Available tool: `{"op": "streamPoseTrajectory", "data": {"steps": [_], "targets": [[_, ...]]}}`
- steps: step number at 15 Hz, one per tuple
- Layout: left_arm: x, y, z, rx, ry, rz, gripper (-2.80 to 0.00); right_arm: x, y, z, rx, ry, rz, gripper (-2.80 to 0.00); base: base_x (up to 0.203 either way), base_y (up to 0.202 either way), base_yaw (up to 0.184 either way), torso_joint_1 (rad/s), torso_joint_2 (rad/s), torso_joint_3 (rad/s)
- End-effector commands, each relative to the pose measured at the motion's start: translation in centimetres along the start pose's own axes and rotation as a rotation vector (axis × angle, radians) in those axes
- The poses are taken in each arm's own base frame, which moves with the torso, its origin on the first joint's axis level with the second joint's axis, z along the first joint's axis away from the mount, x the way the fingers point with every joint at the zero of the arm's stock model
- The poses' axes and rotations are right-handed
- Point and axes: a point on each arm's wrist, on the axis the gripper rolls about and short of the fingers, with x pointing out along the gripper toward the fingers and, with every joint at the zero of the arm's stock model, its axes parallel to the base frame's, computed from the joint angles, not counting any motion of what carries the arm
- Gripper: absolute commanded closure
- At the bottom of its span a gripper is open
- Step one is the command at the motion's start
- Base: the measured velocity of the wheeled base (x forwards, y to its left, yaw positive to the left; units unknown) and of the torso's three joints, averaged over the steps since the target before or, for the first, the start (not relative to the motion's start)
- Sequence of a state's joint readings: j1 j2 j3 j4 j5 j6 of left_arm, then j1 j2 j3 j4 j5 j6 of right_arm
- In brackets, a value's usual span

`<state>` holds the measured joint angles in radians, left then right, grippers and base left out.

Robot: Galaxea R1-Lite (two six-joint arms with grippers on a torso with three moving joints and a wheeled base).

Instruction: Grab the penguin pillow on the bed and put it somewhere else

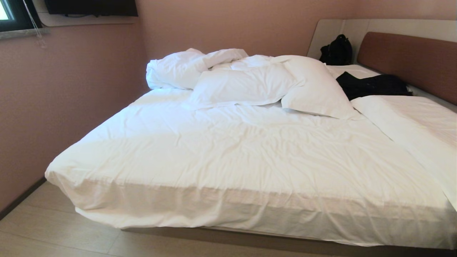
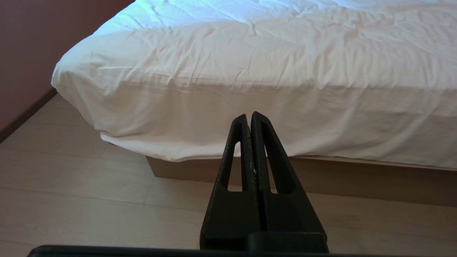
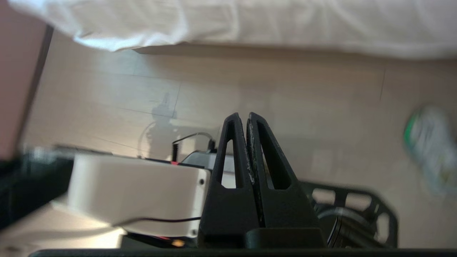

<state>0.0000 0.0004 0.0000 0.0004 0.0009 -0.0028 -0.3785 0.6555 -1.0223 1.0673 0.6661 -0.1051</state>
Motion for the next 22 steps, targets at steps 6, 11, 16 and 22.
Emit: {"op": "streamPoseTrajectory", "data": {"steps": [6, 11, 16, 22], "targets": [[0.0, 0.0, 0.0, 0.0, 0.001, 0.001, 0.0, -5.8, 1.1, -5.9, -0.287, -0.286, 0.13, 0.0, 0.0, 0.0, 0.0, 0.0, 0.0, 0.0], [0.0, 0.0, 0.0, 0.0, 0.001, 0.001, 0.0, -5.6, -0.4, -7.1, -0.169, -0.498, -0.09, 0.0, 0.0, 0.0, 0.0, 0.0, 0.0, 0.0], [0.0, 0.0, 0.0, 0.0, 0.001, 0.001, 0.0, -2.8, -2.4, -7.5, -0.139, -0.737, -0.283, 0.0, 0.0, 0.0, 0.0, 0.0, 0.0, 0.0], [0.0, 0.0, 0.0, 0.0, 0.001, 0.001, 0.0, -1.5, -3.3, -9.5, -0.191, -0.862, -0.285, 0.0, 0.0, 0.0, 0.0, 0.0, 0.0, 0.0]]}}
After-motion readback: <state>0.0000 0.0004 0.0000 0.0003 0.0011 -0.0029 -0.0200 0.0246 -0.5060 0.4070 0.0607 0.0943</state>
